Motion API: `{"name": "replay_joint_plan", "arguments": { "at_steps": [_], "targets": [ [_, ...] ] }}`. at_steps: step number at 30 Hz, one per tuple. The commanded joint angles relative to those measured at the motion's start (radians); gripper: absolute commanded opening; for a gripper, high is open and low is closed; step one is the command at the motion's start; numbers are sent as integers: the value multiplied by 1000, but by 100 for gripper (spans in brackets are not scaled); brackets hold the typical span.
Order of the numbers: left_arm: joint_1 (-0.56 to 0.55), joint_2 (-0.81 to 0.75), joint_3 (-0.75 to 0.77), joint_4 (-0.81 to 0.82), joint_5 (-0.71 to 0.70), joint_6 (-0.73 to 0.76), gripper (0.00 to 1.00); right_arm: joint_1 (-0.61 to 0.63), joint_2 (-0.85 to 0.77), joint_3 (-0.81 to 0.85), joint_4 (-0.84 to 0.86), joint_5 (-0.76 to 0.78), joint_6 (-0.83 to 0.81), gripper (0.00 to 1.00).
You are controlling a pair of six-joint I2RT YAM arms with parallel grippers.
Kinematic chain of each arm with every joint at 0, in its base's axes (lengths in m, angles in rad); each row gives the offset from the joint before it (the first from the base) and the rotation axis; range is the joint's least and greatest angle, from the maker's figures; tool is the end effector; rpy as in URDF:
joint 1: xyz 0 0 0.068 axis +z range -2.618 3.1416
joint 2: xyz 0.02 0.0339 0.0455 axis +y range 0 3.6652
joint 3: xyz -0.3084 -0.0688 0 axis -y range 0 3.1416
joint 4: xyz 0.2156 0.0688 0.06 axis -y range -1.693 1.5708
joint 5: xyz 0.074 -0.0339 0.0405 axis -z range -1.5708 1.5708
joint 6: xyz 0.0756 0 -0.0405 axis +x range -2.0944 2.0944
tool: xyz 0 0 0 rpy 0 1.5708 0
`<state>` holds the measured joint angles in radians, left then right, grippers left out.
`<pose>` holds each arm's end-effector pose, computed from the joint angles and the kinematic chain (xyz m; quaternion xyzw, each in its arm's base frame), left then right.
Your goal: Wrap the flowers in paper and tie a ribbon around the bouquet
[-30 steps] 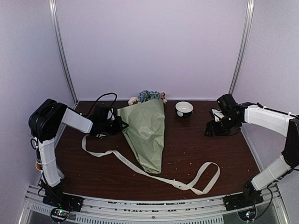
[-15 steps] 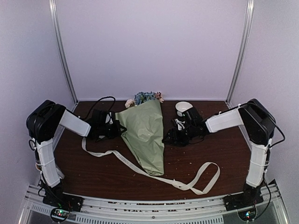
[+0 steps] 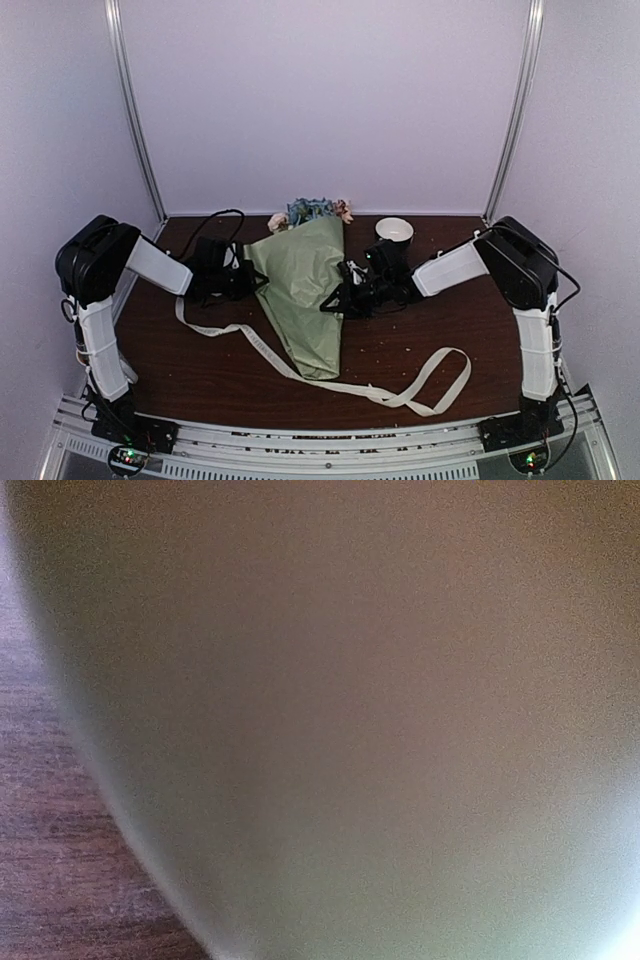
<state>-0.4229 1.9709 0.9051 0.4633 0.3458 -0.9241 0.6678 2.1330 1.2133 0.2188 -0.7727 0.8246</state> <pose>0.3693 -0.1943 0.1556 -0.1386 0.8645 -0.4050 0.2634 0.3291 0.3267 0.1567 -0.0925 0.8499 0.5159 0.0546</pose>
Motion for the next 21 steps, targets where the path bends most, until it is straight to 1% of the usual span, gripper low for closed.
{"name": "replay_joint_plan", "arguments": {
  "at_steps": [1,2,6,10,13,14,17,19,21],
  "targets": [
    [0,-27,-17,4,14,0,0,1,-4,-15,111,-40,99,6],
    [0,-31,-17,2,15,1,0,1,-10,-20,123,-49,112,0],
    [1,-70,-18,-26,17,23,0,6,-57,-56,173,-60,164,0],
    [-9,-133,-46,-49,43,39,0,22,-145,-93,124,-50,150,0],
    [-23,-190,-41,-119,54,97,0,56,-203,-76,6,-49,71,0],
    [-31,-206,-34,-150,59,119,0,74,-220,-58,-87,-46,20,0],
    [-42,-263,-50,-224,71,162,0,129,-267,-30,-274,-17,-115,0],
    [-44,-296,-89,-274,55,179,0,152,-287,-56,-334,-5,-145,3],
    [-47,-325,-137,-290,52,194,0,166,-296,-99,-368,-9,-160,8]
  ]
}}
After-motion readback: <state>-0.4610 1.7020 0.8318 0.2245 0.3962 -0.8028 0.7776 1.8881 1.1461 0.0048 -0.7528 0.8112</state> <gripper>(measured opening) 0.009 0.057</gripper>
